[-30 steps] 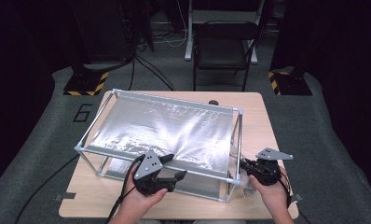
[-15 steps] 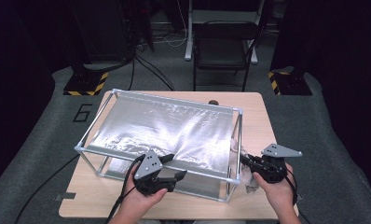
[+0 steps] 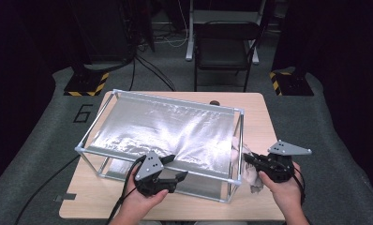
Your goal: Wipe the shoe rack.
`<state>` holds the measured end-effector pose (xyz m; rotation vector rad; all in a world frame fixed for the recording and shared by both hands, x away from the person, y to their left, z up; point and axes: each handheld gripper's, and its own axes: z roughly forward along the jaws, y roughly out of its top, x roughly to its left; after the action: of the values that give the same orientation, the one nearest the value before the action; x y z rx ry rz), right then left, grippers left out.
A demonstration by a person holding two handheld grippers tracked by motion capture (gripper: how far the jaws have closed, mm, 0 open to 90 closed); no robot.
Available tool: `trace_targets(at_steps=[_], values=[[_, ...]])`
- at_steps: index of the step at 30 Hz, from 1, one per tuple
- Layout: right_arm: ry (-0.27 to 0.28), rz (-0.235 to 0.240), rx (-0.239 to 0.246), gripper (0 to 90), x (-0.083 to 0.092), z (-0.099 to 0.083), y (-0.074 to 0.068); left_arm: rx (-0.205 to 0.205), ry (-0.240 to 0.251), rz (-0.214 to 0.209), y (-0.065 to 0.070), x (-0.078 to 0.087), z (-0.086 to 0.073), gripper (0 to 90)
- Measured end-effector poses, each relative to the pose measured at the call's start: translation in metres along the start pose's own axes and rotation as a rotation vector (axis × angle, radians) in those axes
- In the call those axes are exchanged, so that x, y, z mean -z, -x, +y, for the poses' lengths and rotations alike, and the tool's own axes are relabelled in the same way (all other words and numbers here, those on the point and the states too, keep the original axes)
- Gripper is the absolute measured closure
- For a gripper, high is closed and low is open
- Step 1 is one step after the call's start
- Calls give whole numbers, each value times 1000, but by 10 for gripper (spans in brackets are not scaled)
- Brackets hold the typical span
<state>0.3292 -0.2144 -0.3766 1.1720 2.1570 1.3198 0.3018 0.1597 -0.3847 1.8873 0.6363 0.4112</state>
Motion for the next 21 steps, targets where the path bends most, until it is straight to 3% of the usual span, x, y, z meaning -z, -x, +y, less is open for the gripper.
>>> trace_targets(at_steps=[5, 8, 21], values=[[17, -12, 6, 823, 9, 8, 0, 0, 1, 1, 0, 0, 0, 330], [46, 18, 13, 823, 16, 16, -3, 1, 1, 2, 0, 0, 0, 330], [90, 39, 52, 821, 18, 41, -18, -2, 3, 2, 0, 0, 0, 330]])
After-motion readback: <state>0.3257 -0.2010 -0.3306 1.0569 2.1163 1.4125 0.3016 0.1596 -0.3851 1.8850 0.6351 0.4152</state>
